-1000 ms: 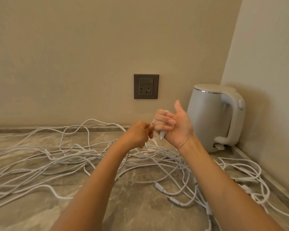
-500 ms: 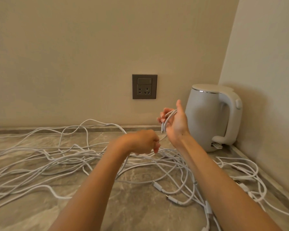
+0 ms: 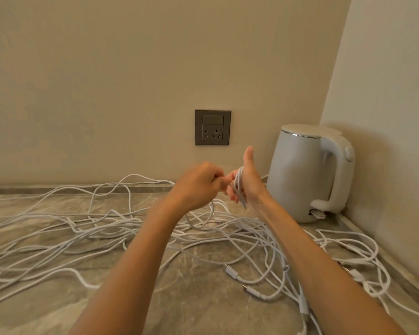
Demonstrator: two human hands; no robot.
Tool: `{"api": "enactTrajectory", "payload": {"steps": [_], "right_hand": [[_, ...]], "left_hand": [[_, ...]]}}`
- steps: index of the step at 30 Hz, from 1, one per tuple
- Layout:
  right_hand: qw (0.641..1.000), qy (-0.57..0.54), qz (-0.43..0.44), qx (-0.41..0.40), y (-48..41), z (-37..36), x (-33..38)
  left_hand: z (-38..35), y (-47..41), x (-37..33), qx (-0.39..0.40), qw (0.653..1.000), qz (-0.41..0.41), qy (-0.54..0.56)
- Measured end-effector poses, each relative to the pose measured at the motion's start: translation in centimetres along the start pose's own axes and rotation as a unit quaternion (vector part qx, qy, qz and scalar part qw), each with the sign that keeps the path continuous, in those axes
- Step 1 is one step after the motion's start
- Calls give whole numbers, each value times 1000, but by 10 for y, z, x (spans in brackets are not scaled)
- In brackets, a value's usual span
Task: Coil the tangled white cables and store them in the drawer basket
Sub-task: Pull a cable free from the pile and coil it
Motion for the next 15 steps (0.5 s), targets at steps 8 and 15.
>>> {"api": "enactTrajectory", "payload": {"steps": [8, 15], "right_hand": [[983, 20, -62, 173, 16, -28, -9], [904, -135, -121, 386, 35, -53, -5]], "left_hand": [[26, 3, 2, -135, 991, -2, -26], [27, 6, 7, -159, 987, 19, 2]]}}
Point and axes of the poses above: each hand's wrist, its own y-axis away from the middle knuckle, its own z-axis out of the back of the hand, x = y × z, the point moved 9 cm from there along -y, towards the middle knuckle, and after that the axes turned 14 degrees about -z, right-handed, at the moved point
